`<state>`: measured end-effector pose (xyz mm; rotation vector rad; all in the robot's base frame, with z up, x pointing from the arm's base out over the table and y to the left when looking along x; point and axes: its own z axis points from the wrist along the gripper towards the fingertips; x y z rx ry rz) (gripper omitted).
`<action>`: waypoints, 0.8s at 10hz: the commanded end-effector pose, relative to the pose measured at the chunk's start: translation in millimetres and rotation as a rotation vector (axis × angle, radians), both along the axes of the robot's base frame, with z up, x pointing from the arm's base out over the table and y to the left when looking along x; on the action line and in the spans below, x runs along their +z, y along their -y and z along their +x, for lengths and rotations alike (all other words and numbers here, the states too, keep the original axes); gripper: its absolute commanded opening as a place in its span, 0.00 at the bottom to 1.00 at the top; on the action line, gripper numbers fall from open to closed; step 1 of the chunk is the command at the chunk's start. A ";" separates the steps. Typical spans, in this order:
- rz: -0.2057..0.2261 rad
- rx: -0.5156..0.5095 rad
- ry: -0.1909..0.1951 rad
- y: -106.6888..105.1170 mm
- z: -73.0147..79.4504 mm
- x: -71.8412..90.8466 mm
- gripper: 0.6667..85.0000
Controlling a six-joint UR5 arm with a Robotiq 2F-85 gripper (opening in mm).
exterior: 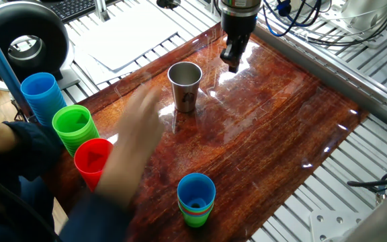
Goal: Pick up the cup
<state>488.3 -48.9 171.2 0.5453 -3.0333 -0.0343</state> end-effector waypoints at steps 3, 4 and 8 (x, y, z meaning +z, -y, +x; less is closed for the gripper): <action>0.038 -0.002 0.039 -5.2 6.7 0.4 0.01; 0.037 0.003 0.042 -4.8 7.5 0.3 0.01; -0.064 0.073 0.060 2.9 62.0 7.4 0.01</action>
